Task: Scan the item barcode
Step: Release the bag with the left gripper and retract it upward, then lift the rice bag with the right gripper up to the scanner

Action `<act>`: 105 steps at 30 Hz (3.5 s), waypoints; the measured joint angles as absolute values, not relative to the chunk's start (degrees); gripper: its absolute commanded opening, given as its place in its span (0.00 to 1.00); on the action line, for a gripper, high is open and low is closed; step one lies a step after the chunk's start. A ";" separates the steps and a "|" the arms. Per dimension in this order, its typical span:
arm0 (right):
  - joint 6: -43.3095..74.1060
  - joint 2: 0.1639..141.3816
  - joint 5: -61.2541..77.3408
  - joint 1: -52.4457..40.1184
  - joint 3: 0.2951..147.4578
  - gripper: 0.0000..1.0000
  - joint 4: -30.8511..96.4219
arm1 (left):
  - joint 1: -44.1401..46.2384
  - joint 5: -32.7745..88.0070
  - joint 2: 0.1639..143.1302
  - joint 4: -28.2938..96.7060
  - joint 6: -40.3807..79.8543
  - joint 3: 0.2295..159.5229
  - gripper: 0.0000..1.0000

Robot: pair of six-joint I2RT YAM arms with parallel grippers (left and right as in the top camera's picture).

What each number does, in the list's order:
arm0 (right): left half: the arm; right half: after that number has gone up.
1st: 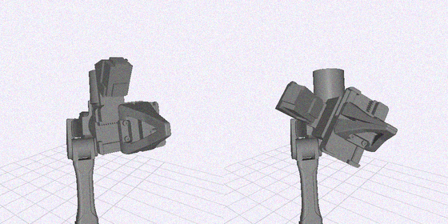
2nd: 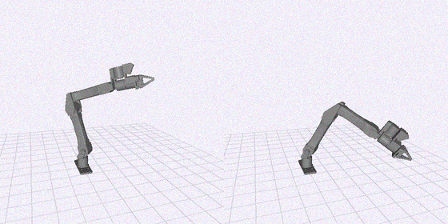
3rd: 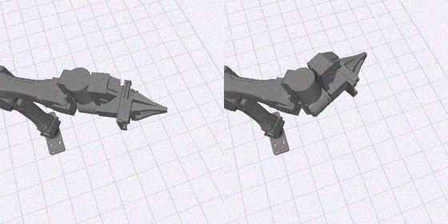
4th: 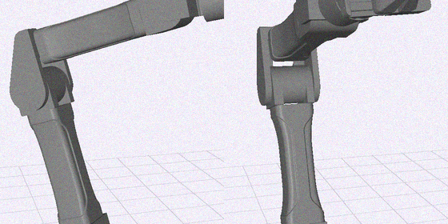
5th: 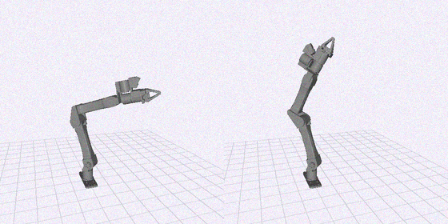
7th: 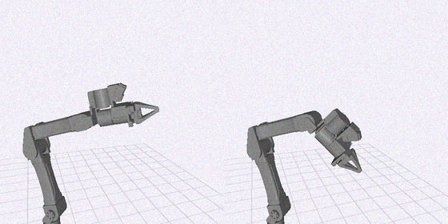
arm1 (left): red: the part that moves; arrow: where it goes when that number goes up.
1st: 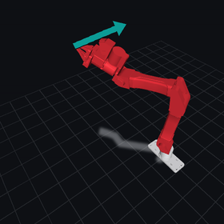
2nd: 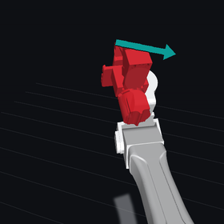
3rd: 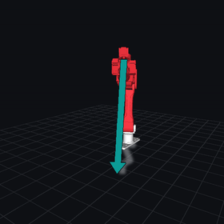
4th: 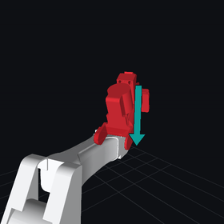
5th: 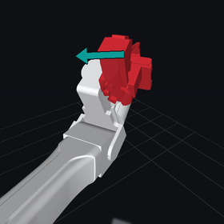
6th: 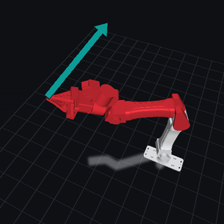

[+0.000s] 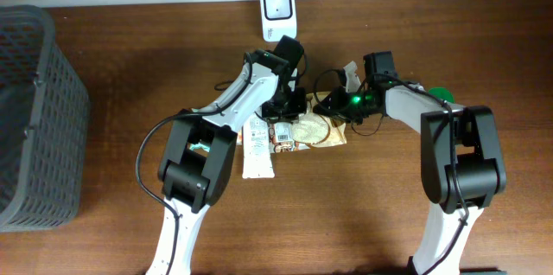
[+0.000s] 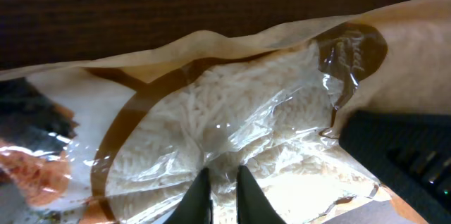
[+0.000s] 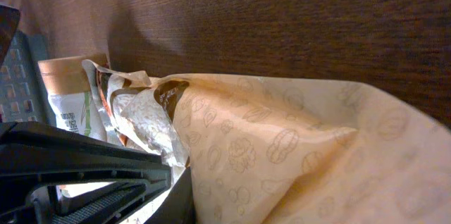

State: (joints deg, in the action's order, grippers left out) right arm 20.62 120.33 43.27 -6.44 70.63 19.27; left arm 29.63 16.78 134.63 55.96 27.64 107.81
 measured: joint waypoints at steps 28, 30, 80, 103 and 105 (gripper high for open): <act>12.19 105.34 47.70 -2.26 67.48 0.04 32.67 | 8.49 14.96 134.37 87.96 12.62 152.79 0.58; 11.79 102.67 49.15 -0.14 67.48 0.04 33.58 | 7.38 14.13 134.37 88.44 12.36 152.81 0.70; 30.09 98.37 25.89 -6.79 114.39 0.04 52.47 | 5.50 5.50 134.37 89.34 12.38 152.79 0.99; 40.23 103.37 43.11 -0.84 114.54 0.04 35.38 | 5.50 5.52 134.37 89.34 12.38 152.81 0.99; 34.92 103.59 34.48 -4.54 114.58 0.04 32.56 | 5.50 5.50 134.37 89.36 12.38 152.81 0.99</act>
State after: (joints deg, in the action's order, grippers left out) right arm 34.92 103.59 34.48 -4.54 114.59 32.56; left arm 5.50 5.50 134.37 89.36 12.38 152.81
